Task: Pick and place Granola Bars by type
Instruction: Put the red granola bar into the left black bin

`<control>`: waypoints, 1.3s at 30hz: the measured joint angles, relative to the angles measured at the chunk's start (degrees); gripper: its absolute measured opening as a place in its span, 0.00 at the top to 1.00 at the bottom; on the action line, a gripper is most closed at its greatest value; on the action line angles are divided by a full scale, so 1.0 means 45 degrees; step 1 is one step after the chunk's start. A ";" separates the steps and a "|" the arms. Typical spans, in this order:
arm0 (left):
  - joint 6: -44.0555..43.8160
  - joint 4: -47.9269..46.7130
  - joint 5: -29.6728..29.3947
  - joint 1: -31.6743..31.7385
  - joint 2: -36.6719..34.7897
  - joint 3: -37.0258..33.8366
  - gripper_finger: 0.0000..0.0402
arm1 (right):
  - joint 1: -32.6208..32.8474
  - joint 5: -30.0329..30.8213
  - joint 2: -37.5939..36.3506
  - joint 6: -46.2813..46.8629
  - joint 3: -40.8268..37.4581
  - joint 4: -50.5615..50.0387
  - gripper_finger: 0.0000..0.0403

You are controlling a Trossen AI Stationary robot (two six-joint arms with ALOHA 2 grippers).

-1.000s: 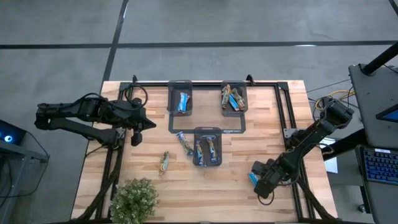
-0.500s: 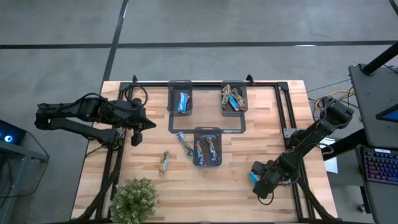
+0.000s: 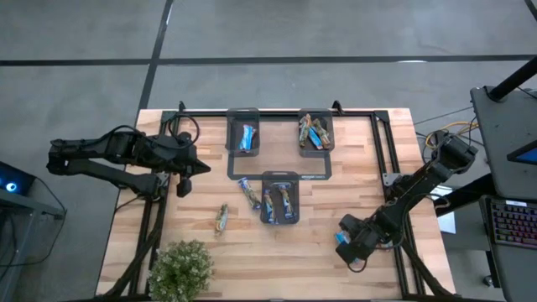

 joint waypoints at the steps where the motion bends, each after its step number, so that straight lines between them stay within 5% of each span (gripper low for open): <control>1: 0.0034 0.0000 0.0000 0.0000 0.0000 0.0000 1.00 | 0.0000 0.0000 -0.0004 0.0027 0.0001 0.0000 0.35; 39: 0.0260 0.0002 0.0000 0.0000 -0.0005 0.0000 1.00 | -0.0015 -0.0281 0.1190 0.0695 0.0330 -0.0052 0.53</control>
